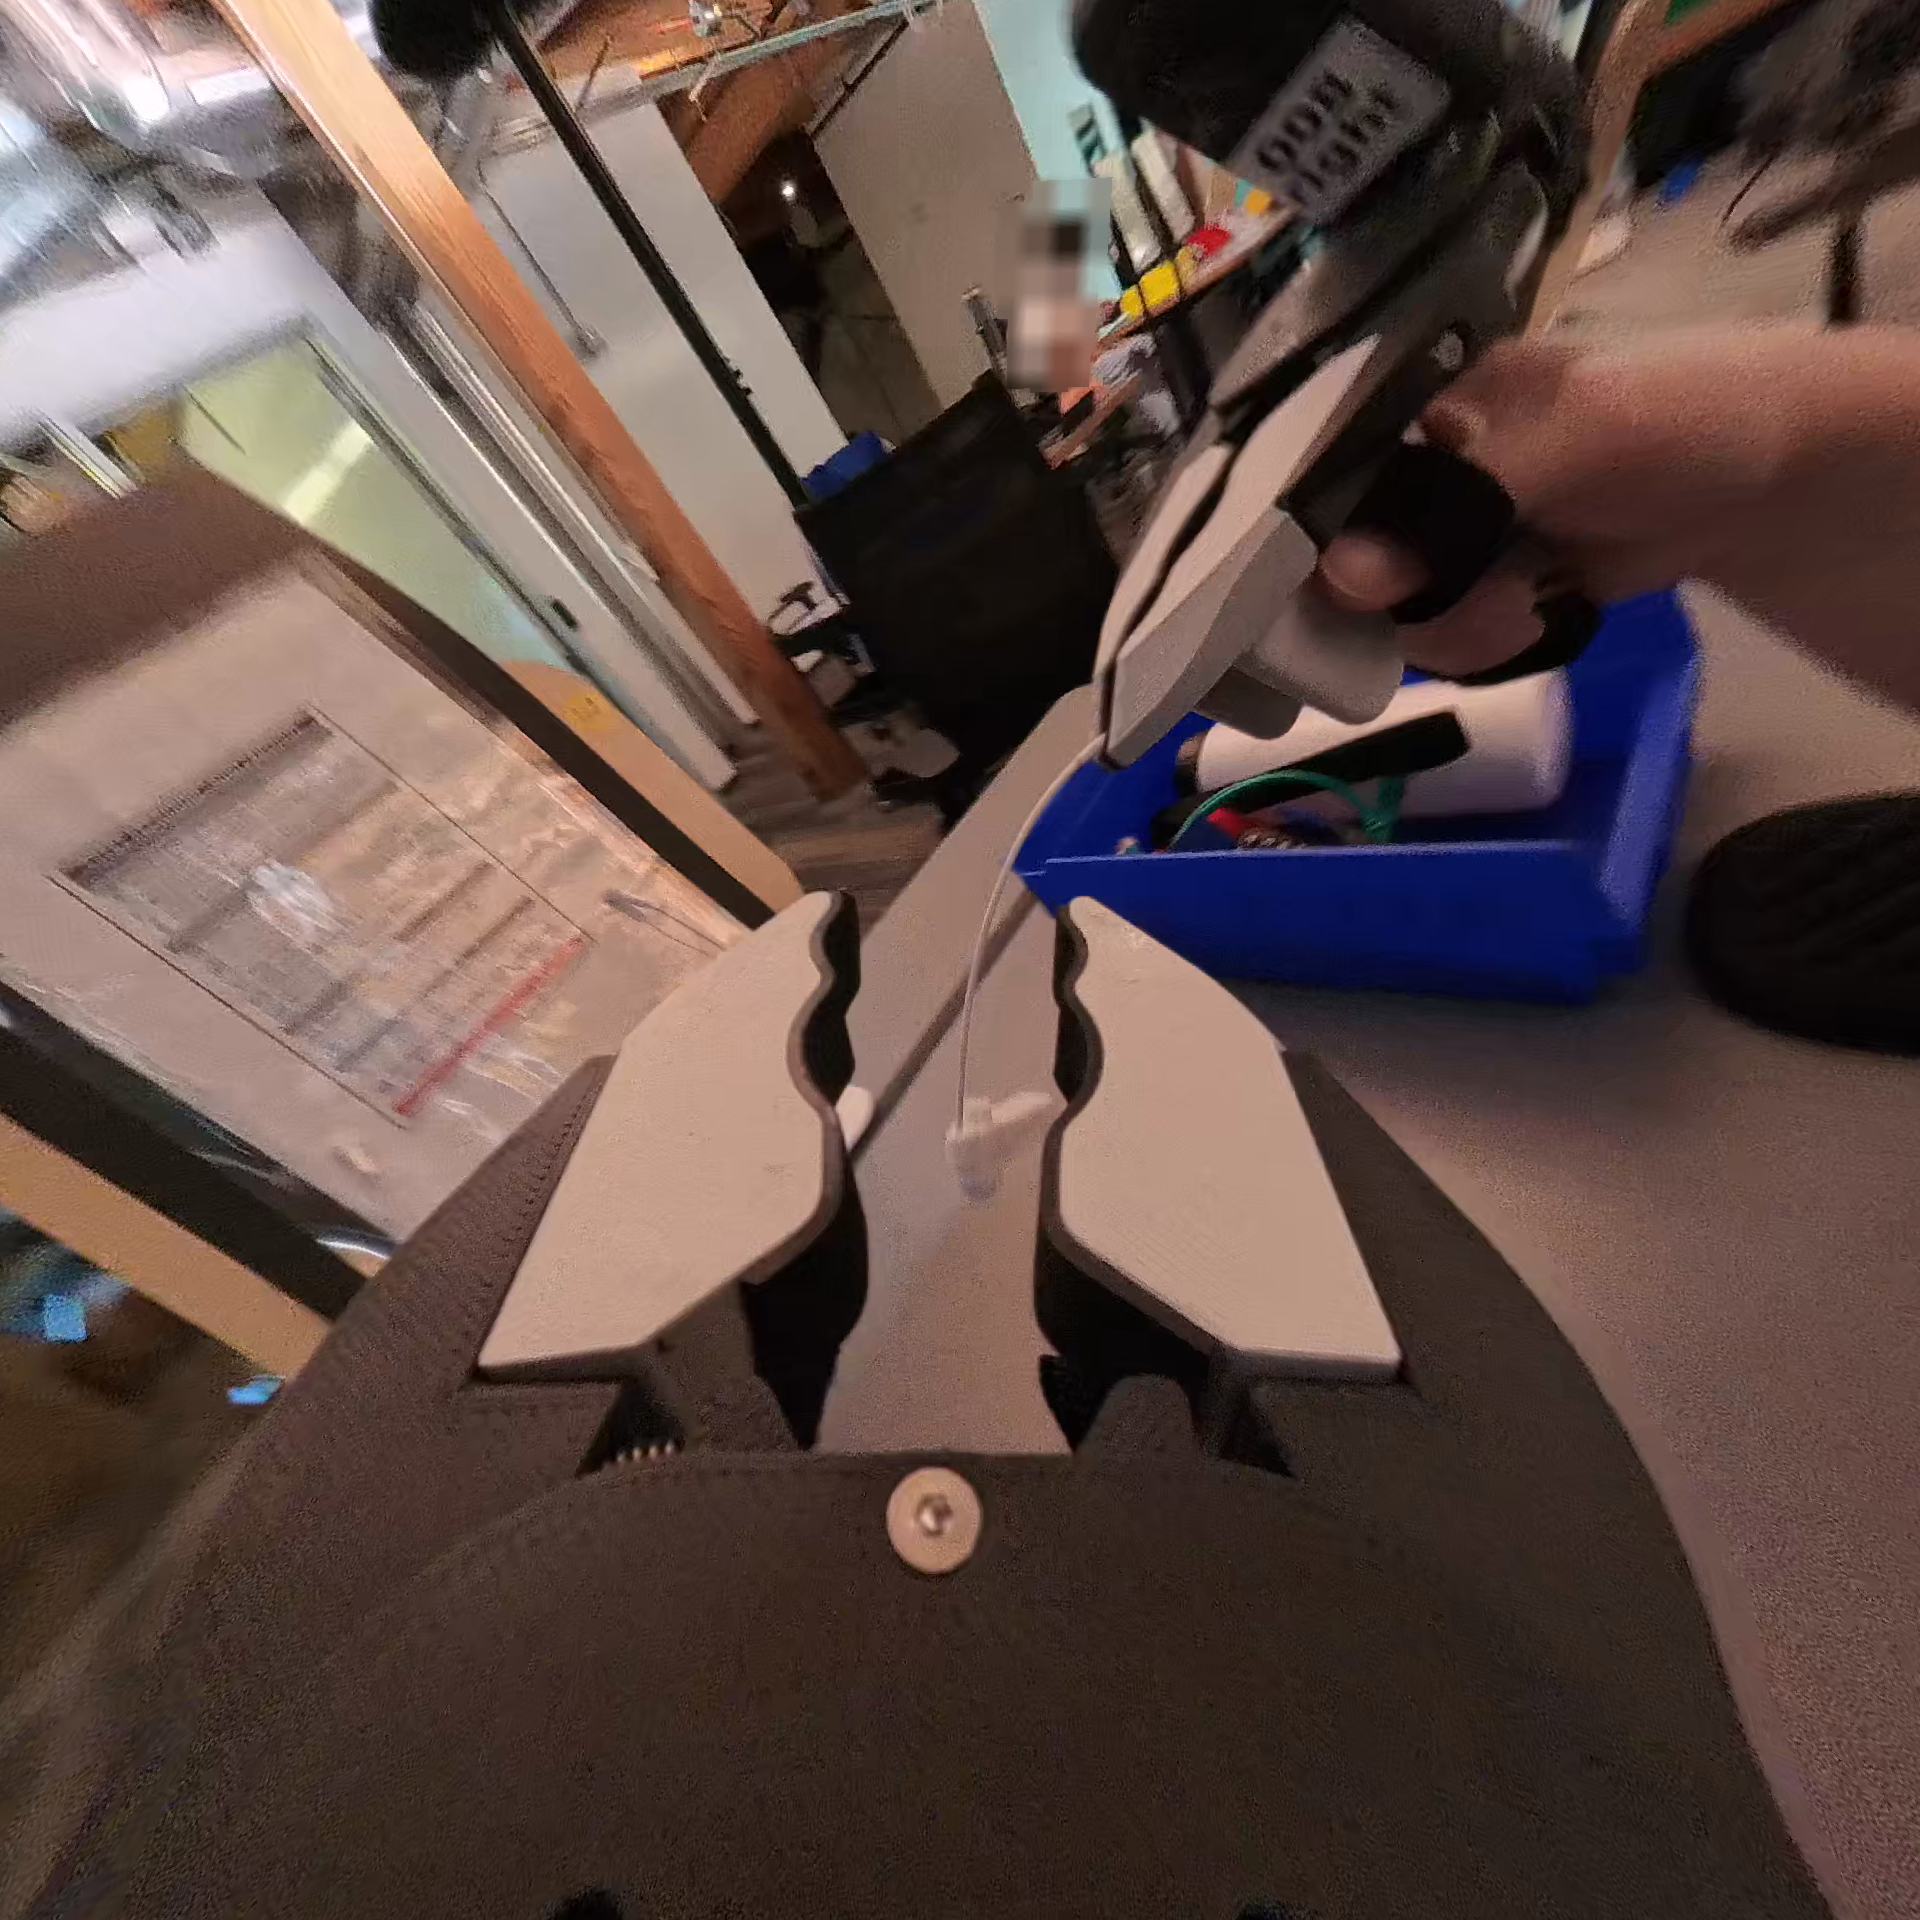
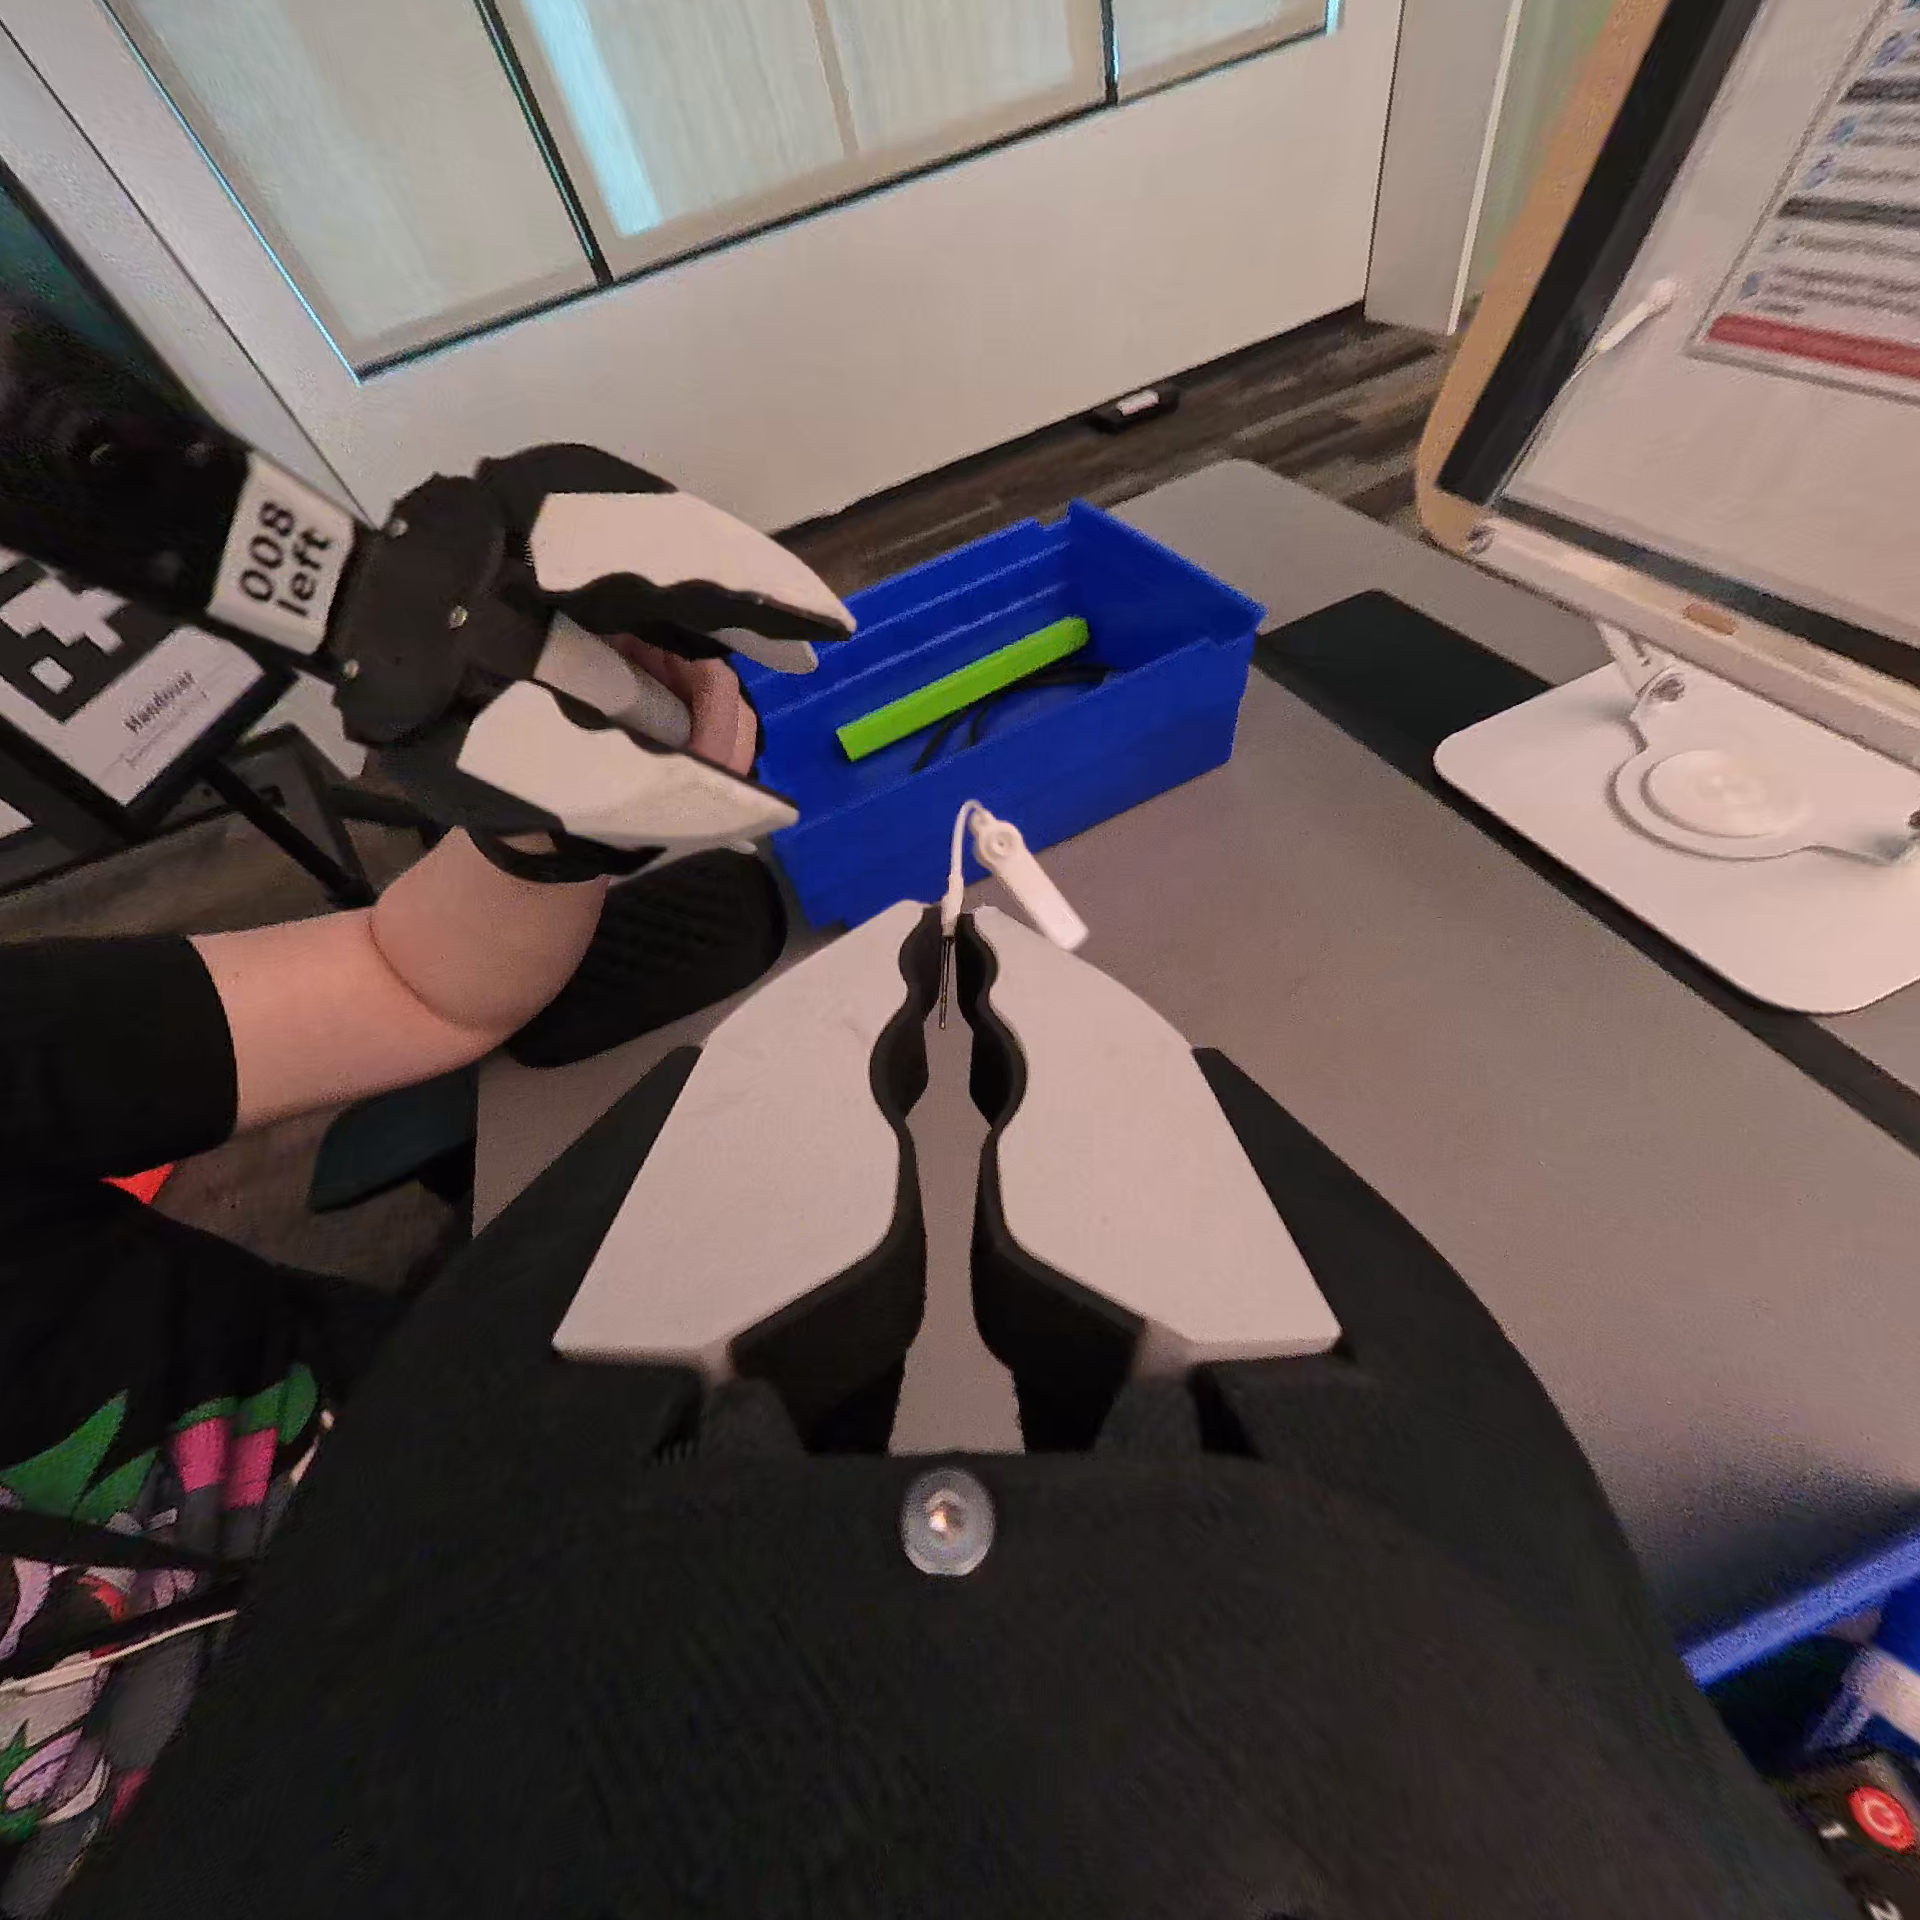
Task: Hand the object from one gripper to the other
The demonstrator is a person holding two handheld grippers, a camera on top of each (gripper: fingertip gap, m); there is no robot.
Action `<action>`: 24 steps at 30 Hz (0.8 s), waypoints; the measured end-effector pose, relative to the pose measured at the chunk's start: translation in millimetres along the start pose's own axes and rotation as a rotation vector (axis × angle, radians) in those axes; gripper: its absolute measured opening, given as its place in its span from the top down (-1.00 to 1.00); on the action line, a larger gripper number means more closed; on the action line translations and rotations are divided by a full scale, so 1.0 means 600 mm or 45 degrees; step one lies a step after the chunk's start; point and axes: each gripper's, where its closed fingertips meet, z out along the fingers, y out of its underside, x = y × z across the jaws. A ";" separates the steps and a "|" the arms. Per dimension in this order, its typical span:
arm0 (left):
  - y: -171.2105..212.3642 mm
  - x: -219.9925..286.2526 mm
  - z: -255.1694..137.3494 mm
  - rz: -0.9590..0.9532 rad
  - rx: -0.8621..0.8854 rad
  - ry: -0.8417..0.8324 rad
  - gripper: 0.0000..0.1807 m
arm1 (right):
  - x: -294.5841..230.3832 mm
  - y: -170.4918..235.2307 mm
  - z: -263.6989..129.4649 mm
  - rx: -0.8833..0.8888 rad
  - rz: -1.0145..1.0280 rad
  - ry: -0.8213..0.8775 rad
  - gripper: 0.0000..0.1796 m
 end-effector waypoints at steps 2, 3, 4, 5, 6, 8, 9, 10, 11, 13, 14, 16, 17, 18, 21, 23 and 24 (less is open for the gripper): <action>0.005 0.015 0.008 0.164 -0.046 -0.048 0.63 | -0.011 0.010 0.012 -0.063 -0.023 0.018 0.96; 0.010 0.018 0.012 0.234 -0.082 -0.083 0.66 | -0.017 0.013 0.017 -0.089 -0.038 0.030 0.96; 0.015 0.017 0.016 0.293 -0.118 -0.129 0.69 | -0.022 0.015 0.020 -0.108 -0.053 0.039 0.96; 0.021 0.017 0.019 0.337 -0.151 -0.160 0.72 | -0.028 0.016 0.022 -0.121 -0.065 0.048 0.96; 0.028 0.019 0.023 0.360 -0.180 -0.166 0.74 | -0.033 0.017 0.023 -0.132 -0.078 0.057 0.96; 0.038 0.024 0.028 0.344 -0.211 -0.141 0.78 | -0.039 0.016 0.023 -0.144 -0.101 0.085 0.96; 0.041 0.025 0.029 0.324 -0.216 -0.128 0.81 | -0.039 0.015 0.021 -0.145 -0.112 0.108 0.96; 0.043 0.023 0.029 0.303 -0.218 -0.123 0.82 | -0.039 0.015 0.020 -0.148 -0.122 0.130 0.96; 0.044 0.021 0.029 0.285 -0.218 -0.119 0.82 | -0.040 0.014 0.019 -0.150 -0.132 0.136 0.96; 0.044 0.020 0.028 0.256 -0.209 -0.108 0.82 | -0.045 0.014 0.019 -0.152 -0.134 0.125 0.96; 0.046 0.020 0.028 0.247 -0.219 -0.100 0.82 | -0.046 0.013 0.019 -0.150 -0.135 0.121 0.96; 0.052 0.022 0.029 0.243 -0.247 -0.084 0.83 | -0.047 0.014 0.019 -0.152 -0.134 0.116 0.96; 0.053 0.023 0.030 0.246 -0.244 -0.082 0.83 | -0.047 0.014 0.019 -0.154 -0.136 0.115 0.96; 0.052 0.024 0.031 0.250 -0.235 -0.079 0.87 | -0.048 0.014 0.020 -0.154 -0.136 0.113 0.96; 0.053 0.031 0.032 0.256 -0.236 -0.048 0.97 | -0.050 0.009 0.019 -0.131 -0.161 0.101 0.96; 0.047 0.026 0.029 0.236 -0.209 -0.060 1.00 | -0.057 0.001 0.018 -0.090 -0.271 0.090 0.93; 0.042 0.018 0.027 0.203 -0.185 -0.077 1.00 | -0.057 -0.007 0.015 -0.060 -0.346 0.119 0.86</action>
